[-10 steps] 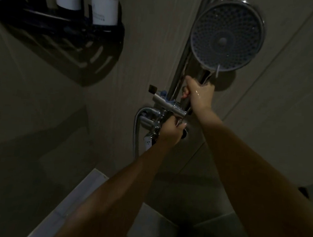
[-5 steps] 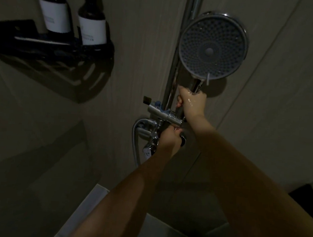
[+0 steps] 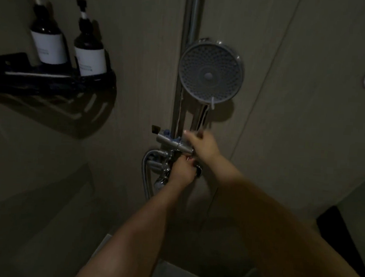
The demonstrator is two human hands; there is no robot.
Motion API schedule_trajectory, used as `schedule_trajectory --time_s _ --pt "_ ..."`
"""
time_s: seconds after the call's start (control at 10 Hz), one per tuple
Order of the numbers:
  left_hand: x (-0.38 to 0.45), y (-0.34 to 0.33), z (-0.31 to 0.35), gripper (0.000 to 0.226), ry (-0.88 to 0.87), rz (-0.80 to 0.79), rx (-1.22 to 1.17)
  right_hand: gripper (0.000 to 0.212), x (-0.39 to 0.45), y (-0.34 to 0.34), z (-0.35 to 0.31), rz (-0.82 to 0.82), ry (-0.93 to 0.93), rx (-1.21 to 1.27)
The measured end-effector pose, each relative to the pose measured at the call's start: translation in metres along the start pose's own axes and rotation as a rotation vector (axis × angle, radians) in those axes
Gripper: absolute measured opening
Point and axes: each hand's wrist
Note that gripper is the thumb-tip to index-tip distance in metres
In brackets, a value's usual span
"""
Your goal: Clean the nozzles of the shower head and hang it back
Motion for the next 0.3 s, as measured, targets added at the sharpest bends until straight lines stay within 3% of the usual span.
schedule_trajectory --time_s 0.1,0.2,0.3 --pt "-0.004 0.003 0.009 0.032 0.072 0.003 0.053 0.022 -0.024 0.016 0.045 0.122 -0.115 -0.132" --pt "-0.011 0.004 0.010 0.034 0.128 0.011 0.047 0.035 -0.040 0.029 0.062 0.198 -0.275 0.083" --pt "-0.028 0.008 0.013 0.036 0.160 0.024 0.025 0.037 -0.061 0.037 0.049 0.116 -0.353 0.178"
Point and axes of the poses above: each hand's wrist, its own x-axis towards the middle knuckle, its own y-axis out of the back of the hand, z = x × y, and after that the axes turned 1 degree about -z, right-handed
